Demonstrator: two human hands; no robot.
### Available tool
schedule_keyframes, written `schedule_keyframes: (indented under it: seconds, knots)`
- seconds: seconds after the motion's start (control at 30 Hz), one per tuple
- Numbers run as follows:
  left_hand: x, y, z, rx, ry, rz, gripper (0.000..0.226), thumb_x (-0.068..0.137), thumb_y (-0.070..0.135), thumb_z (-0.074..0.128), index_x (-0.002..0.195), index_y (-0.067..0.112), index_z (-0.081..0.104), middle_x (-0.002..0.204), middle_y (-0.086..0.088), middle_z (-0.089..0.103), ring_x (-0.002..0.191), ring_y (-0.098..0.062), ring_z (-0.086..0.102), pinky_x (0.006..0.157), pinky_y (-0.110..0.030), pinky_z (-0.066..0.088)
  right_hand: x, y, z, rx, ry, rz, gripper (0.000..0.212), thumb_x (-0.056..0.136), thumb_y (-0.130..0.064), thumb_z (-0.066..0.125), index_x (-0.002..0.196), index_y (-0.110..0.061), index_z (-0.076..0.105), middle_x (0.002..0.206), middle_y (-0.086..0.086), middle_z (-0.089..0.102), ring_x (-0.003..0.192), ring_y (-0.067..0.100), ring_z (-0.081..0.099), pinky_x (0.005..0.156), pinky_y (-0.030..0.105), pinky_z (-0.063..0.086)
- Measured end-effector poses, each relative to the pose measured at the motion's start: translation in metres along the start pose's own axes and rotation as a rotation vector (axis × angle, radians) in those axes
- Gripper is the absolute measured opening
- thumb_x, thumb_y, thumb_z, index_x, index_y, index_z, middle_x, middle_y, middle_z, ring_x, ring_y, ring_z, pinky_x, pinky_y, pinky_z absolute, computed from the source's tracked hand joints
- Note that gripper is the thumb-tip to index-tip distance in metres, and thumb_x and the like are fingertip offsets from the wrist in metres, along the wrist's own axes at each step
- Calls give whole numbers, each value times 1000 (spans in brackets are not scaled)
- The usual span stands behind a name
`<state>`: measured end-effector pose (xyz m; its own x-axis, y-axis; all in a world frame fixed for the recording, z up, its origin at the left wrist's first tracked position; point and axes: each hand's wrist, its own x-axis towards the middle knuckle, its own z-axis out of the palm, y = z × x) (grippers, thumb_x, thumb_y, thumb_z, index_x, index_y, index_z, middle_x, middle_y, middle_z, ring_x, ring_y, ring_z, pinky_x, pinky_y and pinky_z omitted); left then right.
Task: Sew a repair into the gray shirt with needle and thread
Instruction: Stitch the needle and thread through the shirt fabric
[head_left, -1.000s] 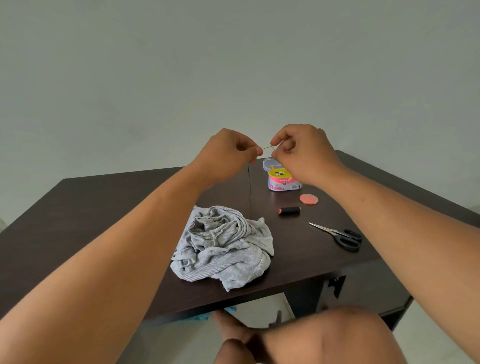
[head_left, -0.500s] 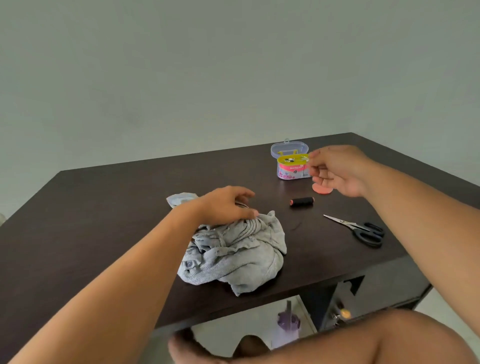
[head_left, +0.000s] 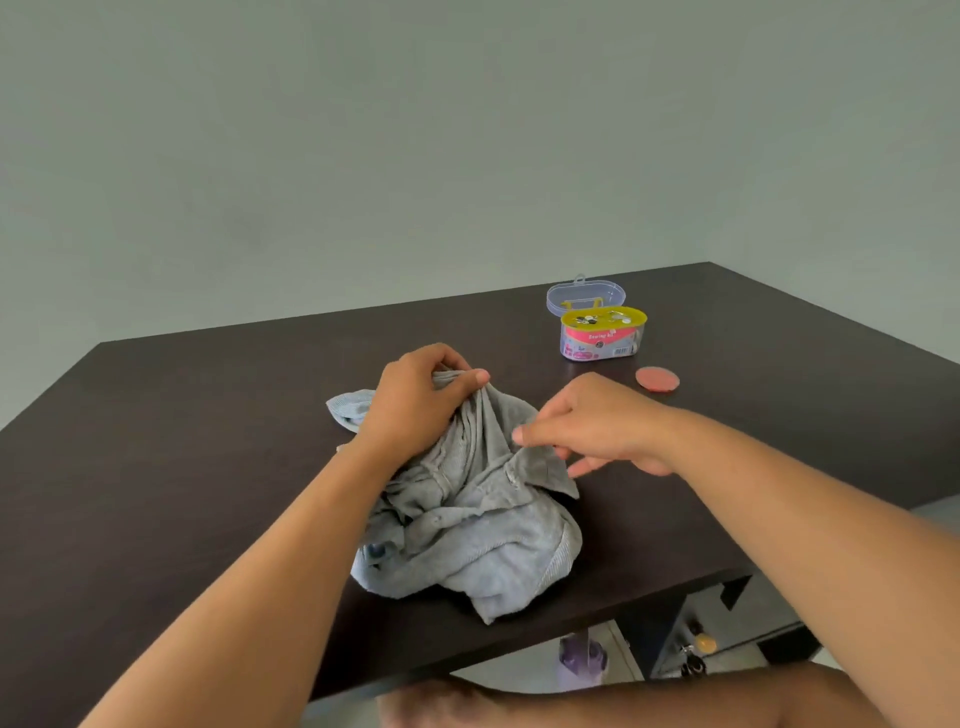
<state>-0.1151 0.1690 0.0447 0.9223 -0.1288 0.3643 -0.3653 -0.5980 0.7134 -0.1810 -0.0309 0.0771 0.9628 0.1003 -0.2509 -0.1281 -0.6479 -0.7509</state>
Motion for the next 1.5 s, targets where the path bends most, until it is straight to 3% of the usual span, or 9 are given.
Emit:
schedule_keyframes:
  seconds: [0.13,0.33,0.53,0.67,0.8,0.93,1.07,1.27,1.5]
  knots:
    - [-5,-7,3,-140,122,19,17,89,37,75,83,23,69,80,8,72,73,-1,64,60,-8,45,13,-4,20,-192,18,-11,55,71,-56,79,77,-2,70,66,13,56,65,18,56,72,32,52]
    - [-14,-27,0,-85,120,93,15,88,37,76,77,31,68,80,7,69,76,-6,64,73,-30,54,20,-3,25,-331,118,67,33,64,-22,86,89,-2,78,88,14,77,83,27,74,78,45,62]
    - [-22,-33,-13,121,50,157,14,87,43,75,83,30,76,79,7,61,75,-5,59,66,-24,43,31,-5,39,-532,219,66,11,72,-6,73,73,-8,63,71,7,58,71,25,58,61,28,45]
    - [-31,-24,-27,166,-100,49,20,87,51,72,77,34,77,69,11,68,68,-6,63,62,-23,48,33,-1,30,-606,288,30,9,80,-2,70,87,-4,65,96,11,63,93,31,65,73,32,52]
    - [-29,-17,-37,113,-317,-59,41,89,51,70,62,21,71,51,9,61,46,-5,53,54,-21,43,36,10,7,-617,357,-41,49,84,1,65,130,-15,63,132,10,59,119,28,60,98,40,51]
    - [-32,-7,-45,-84,-548,-162,55,88,48,73,48,15,57,51,-2,37,44,-13,31,47,-21,31,36,2,-13,-611,441,-209,43,91,0,58,131,-14,63,126,4,61,115,19,60,84,20,38]
    - [-34,7,-56,-48,-774,-265,66,76,78,65,61,15,56,60,-9,44,54,-22,39,60,-27,40,35,-28,-17,-624,516,-521,37,90,2,56,124,-8,67,119,7,62,105,24,62,85,29,45]
    - [-17,46,-55,125,-319,-221,81,67,91,53,102,18,63,95,4,66,90,-17,63,74,-31,47,31,-82,-26,-383,702,-933,33,82,7,61,110,-5,74,99,6,65,83,20,66,78,42,58]
    - [18,66,-56,-323,-102,-143,16,102,30,56,100,22,70,93,7,73,87,-12,67,65,-25,47,29,-91,-33,-271,765,-867,32,77,3,67,106,-8,75,93,4,66,82,20,67,79,41,58]
